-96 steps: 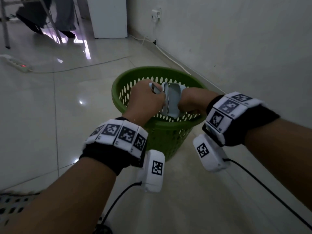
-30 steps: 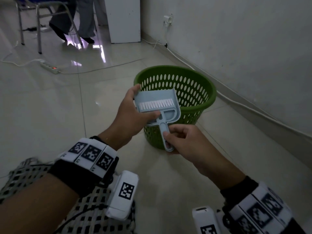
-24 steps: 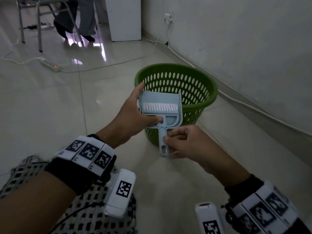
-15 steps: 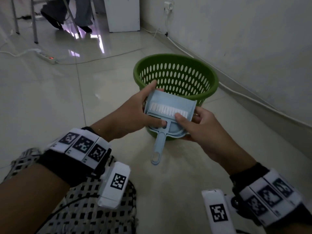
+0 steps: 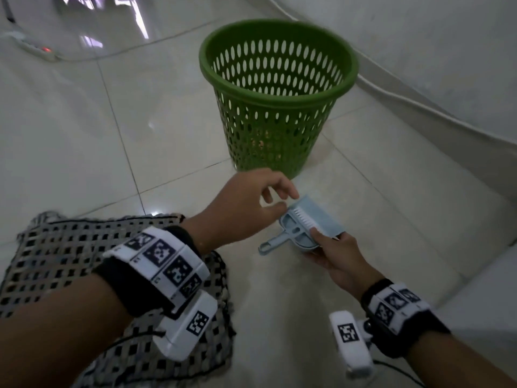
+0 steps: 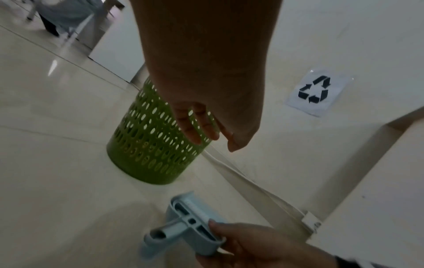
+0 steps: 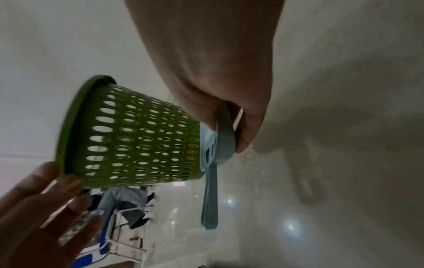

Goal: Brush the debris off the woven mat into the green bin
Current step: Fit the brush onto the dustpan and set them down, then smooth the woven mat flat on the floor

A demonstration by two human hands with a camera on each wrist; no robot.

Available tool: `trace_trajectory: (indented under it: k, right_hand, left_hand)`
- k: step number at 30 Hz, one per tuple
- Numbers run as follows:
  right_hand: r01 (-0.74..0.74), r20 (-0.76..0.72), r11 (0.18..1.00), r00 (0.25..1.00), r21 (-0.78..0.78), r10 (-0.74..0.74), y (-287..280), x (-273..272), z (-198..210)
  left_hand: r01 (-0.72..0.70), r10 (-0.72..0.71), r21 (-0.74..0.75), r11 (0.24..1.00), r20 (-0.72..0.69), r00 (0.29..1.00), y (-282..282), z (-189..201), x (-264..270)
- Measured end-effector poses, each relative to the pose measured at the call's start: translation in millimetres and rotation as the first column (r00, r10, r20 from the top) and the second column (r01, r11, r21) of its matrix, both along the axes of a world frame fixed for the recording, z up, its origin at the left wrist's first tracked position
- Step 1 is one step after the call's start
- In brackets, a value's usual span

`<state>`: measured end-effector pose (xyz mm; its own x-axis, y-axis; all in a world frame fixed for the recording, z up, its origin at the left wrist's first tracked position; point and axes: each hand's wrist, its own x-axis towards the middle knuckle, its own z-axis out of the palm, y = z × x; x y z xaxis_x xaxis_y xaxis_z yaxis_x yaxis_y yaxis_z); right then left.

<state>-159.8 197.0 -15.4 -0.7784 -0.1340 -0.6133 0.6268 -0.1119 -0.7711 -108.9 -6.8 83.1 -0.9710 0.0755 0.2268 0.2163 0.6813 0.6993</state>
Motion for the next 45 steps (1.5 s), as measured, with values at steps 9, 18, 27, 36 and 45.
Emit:
trace_trajectory:
  k: [9, 18, 27, 36, 45]
  right_hand:
    - [0.142, 0.057, 0.979, 0.987, 0.146, -0.152, -6, -3, -39]
    - [-0.260, 0.125, 0.820, 0.965, 0.510, 0.229, -5, 37, -21]
    - [-0.472, -0.299, 0.232, -0.073, 0.851, 0.951, -116, 77, 12]
    - [-0.257, 0.108, -0.286, -0.540, 0.923, 0.835, -169, 151, -28]
    - [-0.285, 0.222, -0.367, -0.436, 0.886, 0.873, -177, 170, -54]
  left_hand:
    - [0.045, -0.060, 0.075, 0.996, 0.220, 0.974, 27, -42, 26]
    - [0.244, -0.030, -0.427, 0.870, 0.449, 0.893, -6, -36, 54]
    - [0.106, 0.348, -0.642, 0.759, 0.539, 0.767, -107, -40, 144]
    - [-0.340, 0.573, -0.462, 0.819, 0.627, 0.528, -171, -97, 241]
    - [-0.526, 0.676, -0.466, 0.711, 0.658, 0.332, -175, -164, 286]
